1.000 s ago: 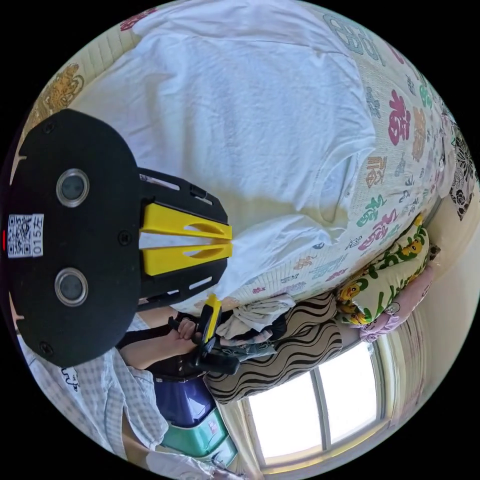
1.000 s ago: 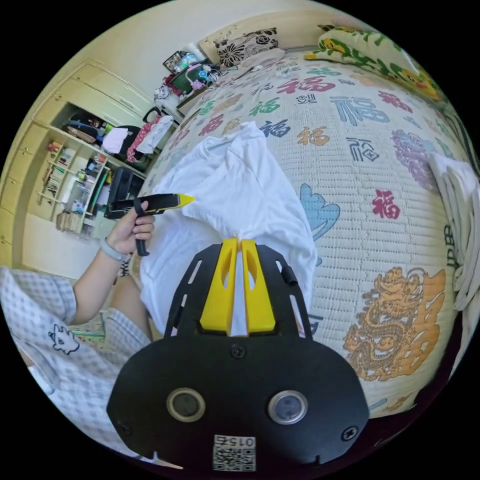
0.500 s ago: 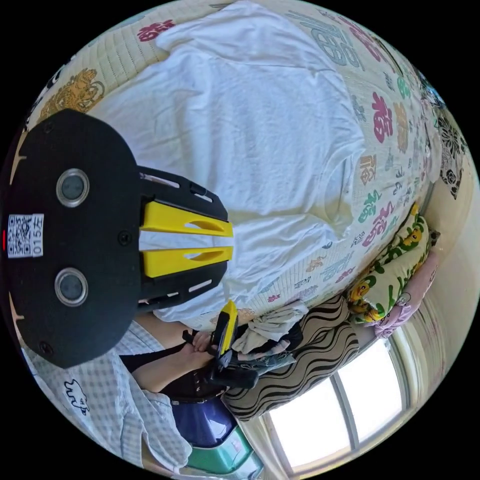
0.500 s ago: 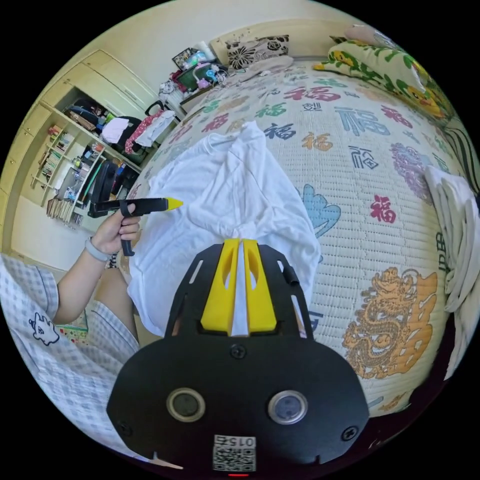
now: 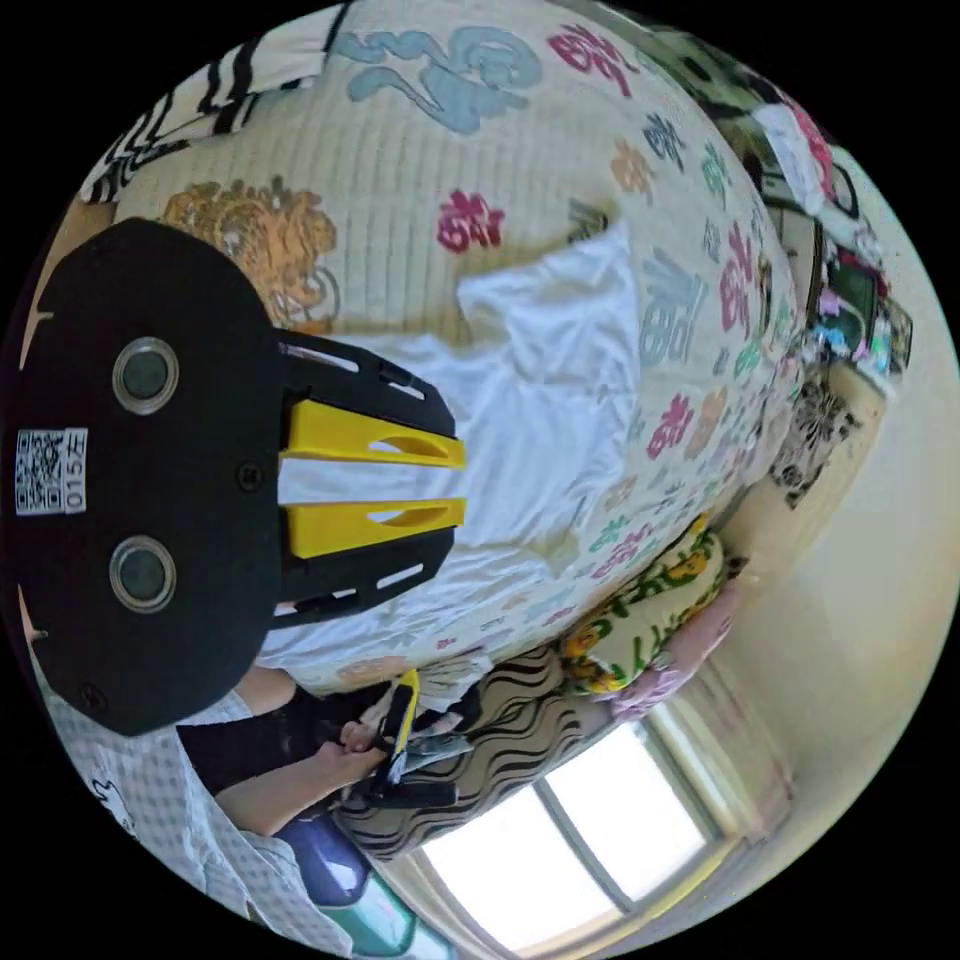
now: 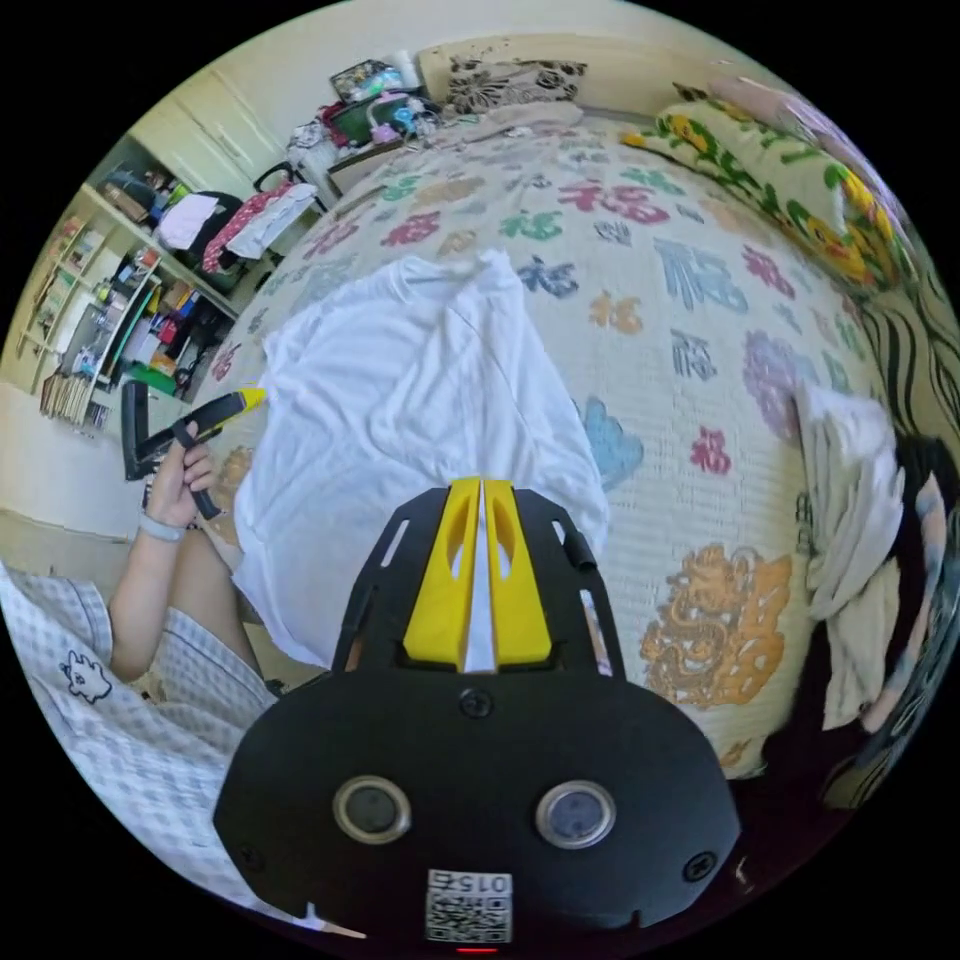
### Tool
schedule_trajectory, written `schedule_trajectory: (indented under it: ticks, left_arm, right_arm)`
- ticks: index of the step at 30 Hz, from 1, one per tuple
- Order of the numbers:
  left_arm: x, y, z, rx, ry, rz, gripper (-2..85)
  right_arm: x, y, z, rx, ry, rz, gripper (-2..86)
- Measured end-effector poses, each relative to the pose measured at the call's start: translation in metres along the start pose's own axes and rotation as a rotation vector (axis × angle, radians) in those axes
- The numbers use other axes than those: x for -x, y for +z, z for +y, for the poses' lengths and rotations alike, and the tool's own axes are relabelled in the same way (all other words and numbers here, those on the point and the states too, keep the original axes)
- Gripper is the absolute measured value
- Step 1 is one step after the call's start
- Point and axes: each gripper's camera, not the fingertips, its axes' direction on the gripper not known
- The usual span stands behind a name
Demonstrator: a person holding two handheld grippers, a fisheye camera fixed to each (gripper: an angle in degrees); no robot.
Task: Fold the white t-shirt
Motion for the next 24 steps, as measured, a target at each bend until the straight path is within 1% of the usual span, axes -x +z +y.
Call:
schedule_trajectory:
  ticks: [2, 3, 5, 7, 9, 10, 12, 13, 16, 18, 20, 22, 23, 24]
  left_arm:
    - [0.039, -0.02, 0.013, -0.114, -0.1, -0.032, 5.2]
    - [0.055, -0.022, 0.019, -0.135, -0.119, -0.082, 5.2]
    - [0.072, -0.015, 0.025, -0.128, -0.123, -0.118, 5.5]
    - [0.083, -0.007, 0.033, -0.131, -0.12, -0.103, 6.0]
    - [0.095, 0.007, 0.039, -0.118, -0.136, -0.069, 6.7]
    - [0.097, 0.01, 0.039, -0.121, -0.138, -0.064, 6.8]
    - [0.098, 0.015, 0.04, -0.145, -0.107, -0.035, 7.6]
    - [0.097, 0.016, 0.039, -0.144, -0.094, -0.034, 7.8]
    - [0.095, 0.026, 0.042, -0.12, -0.058, -0.044, 7.4]
    - [0.098, 0.03, 0.051, -0.118, -0.072, -0.052, 4.2]
    - [0.103, 0.032, 0.057, -0.113, -0.083, -0.041, 1.7]
    - [0.106, 0.031, 0.066, -0.124, -0.093, -0.035, 0.4]
    - [0.105, 0.028, 0.072, -0.14, -0.082, -0.033, -0.1]
    - [0.102, 0.025, 0.077, -0.152, -0.066, -0.05, -0.4]
  right_arm:
    - [0.039, 0.002, -0.039, -0.002, -0.098, -0.022, 2.7]
    - [0.07, 0.008, -0.066, 0.006, -0.161, -0.043, 3.6]
    - [0.121, 0.022, -0.106, 0.012, -0.254, -0.094, 4.3]
    - [0.171, 0.041, -0.143, 0.03, -0.325, -0.109, 5.0]
    - [0.233, 0.074, -0.19, 0.076, -0.395, -0.073, 5.7]
    - [0.247, 0.082, -0.2, 0.089, -0.406, -0.067, 6.0]
    - [0.301, 0.117, -0.235, 0.146, -0.467, -0.022, 7.0]
    - [0.312, 0.126, -0.241, 0.158, -0.478, -0.001, 7.4]
    - [0.357, 0.172, -0.265, 0.258, -0.548, 0.148, 10.5]
    - [0.38, 0.201, -0.275, 0.301, -0.596, 0.278, 10.0]
    - [0.39, 0.216, -0.278, 0.332, -0.633, 0.342, 8.1]
    - [0.395, 0.218, -0.28, 0.344, -0.643, 0.342, 4.6]
    - [0.395, 0.212, -0.282, 0.305, -0.617, 0.37, 0.7]
    - [0.393, 0.203, -0.282, 0.272, -0.622, 0.371, 0.0]
